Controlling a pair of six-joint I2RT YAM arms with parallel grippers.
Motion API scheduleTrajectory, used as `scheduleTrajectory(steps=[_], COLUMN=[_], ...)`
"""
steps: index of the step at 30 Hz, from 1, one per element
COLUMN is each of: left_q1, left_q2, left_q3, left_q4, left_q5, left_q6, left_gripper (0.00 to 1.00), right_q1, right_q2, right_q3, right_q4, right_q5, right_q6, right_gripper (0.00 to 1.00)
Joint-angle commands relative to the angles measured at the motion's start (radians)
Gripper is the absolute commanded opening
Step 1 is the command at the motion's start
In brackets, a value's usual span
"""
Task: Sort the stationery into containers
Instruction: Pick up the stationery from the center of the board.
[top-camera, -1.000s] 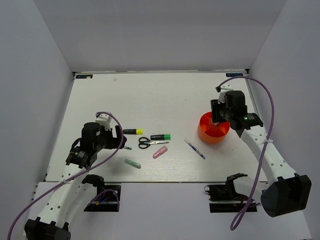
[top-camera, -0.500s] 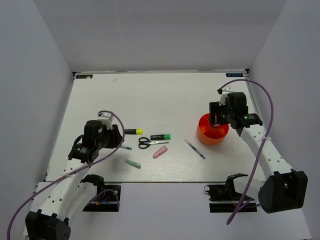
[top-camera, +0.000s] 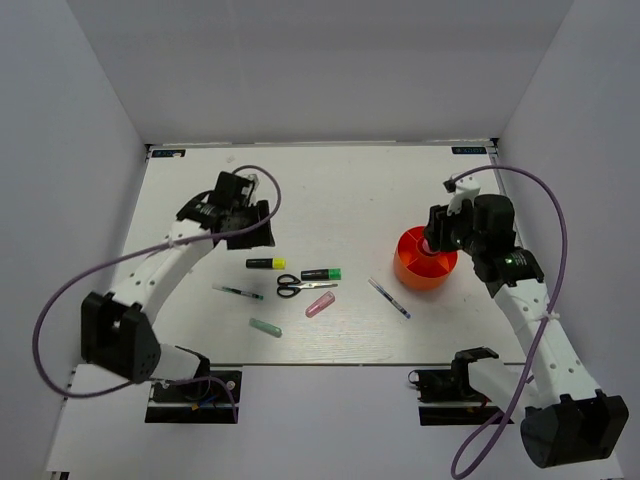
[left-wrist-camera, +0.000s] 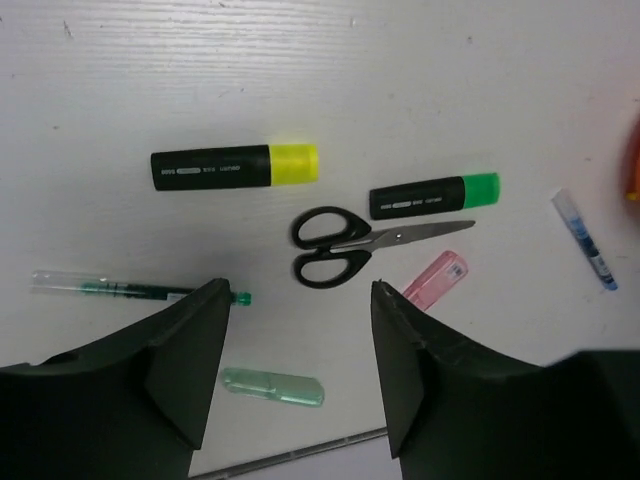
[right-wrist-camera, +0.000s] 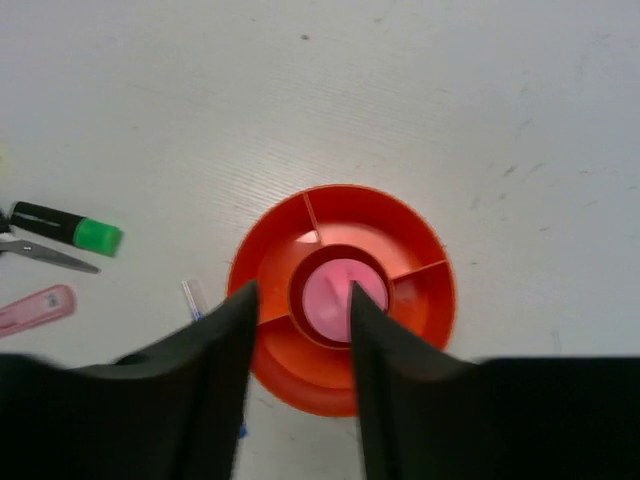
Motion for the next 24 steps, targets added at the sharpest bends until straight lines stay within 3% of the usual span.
scheduleTrajectory(steps=[1,2,3,4,5,7,9,10,15,18,24], left_q1=[-0.052,-0.054,-0.058,-0.054,-0.057,-0.065,-0.111,-0.121,-0.138,-0.154,-0.141], left_q2=[0.159,0.186,0.251,0.27,0.293,0.345,0.394,0.419,0.45,0.476,0.503], left_q3=[0.203,0.228,0.247,0.301,0.317,0.337,0.343,0.34,0.29,0.287,0.287], left_q4=[-0.191,-0.199,-0.22,-0.238,-0.258,-0.329,-0.399,-0.404,-0.288,-0.249,-0.148], left_q5=[-0.069,-0.017,0.088,0.135,0.154,0.261,0.206,0.097,0.045,-0.056,-0.069], left_q6=[0.018,0.081,0.28,0.334,0.387,0.628,0.749,0.796,0.837,0.874,0.929], left_gripper=[0.69,0.58,0.47,0.39,0.36,0.48,0.63,0.67,0.67,0.67,0.67], right_q1=[-0.003,-0.007,-0.007,-0.007,-0.007,-0.007,-0.006,-0.006,-0.004,-0.004,-0.006], right_q2=[0.012,0.006,-0.003,-0.011,-0.031,-0.039,-0.033,-0.029,-0.028,-0.031,-0.022], right_q3=[-0.049,-0.053,-0.051,-0.057,-0.062,-0.066,-0.063,-0.062,-0.068,-0.066,-0.068], right_q4=[0.029,0.027,0.023,0.026,0.033,0.036,0.026,0.016,0.004,-0.002,-0.007], right_q5=[-0.138,-0.158,-0.175,-0.206,-0.209,-0.23,-0.258,-0.264,-0.287,-0.29,-0.287], right_q6=[-0.045,-0.048,-0.059,-0.088,-0.092,-0.111,-0.132,-0.137,-0.157,-0.158,-0.165], right_gripper=[0.54,0.56,0.56,0.56,0.56,0.58,0.62,0.62,0.64,0.64,0.66])
